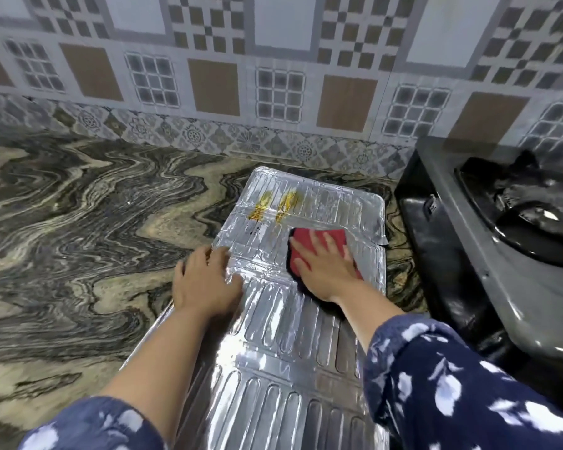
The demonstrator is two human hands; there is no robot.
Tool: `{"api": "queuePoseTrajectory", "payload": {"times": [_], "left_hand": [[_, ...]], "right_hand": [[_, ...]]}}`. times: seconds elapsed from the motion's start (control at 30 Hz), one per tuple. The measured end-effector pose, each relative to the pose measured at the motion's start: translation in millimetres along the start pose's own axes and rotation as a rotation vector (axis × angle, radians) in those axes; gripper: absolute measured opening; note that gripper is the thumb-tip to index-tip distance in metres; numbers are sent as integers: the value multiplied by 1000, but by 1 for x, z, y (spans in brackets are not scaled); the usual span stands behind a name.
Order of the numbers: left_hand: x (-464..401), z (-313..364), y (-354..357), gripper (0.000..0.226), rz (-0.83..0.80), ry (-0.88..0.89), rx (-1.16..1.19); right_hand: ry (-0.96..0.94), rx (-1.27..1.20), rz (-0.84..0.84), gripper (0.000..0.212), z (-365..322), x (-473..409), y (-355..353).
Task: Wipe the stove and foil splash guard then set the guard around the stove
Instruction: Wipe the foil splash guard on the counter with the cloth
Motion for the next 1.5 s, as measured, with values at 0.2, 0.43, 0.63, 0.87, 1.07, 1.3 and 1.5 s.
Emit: {"api": "queuePoseTrajectory", "payload": {"times": [0.2, 0.43, 0.63, 0.87, 1.07, 1.3, 1.5], "left_hand": [[-60, 7, 5, 63, -78, 133, -77], [-69, 2, 18, 62, 23, 147, -97], [-70, 4, 19, 74, 47, 151, -92], [-71, 7, 18, 74, 55, 138, -78], [-71, 6, 18, 63, 39, 122, -112], [-65, 8, 13, 60, 24, 113, -72], [-64, 6, 12, 57, 33, 70, -57]], "right_hand": [[-69, 40, 31, 60, 6, -12, -2], [203, -1, 163, 67, 60, -76, -37], [375, -61, 218, 69, 95, -122, -64], [170, -42, 153, 59, 22, -170, -50], [-144, -35, 8, 51, -46, -146, -14], [-244, -97, 15, 66, -40, -72, -12], [-323, 2, -51, 44, -70, -70, 15]]}}
Point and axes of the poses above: each hand's wrist, its own x-axis away from the middle knuckle, its own y-axis out of the palm, z = x × y, the point moved 7 cm from there along -x, towards the middle knuckle, and after that the axes turned 12 degrees about -x, right-handed, at the moved point
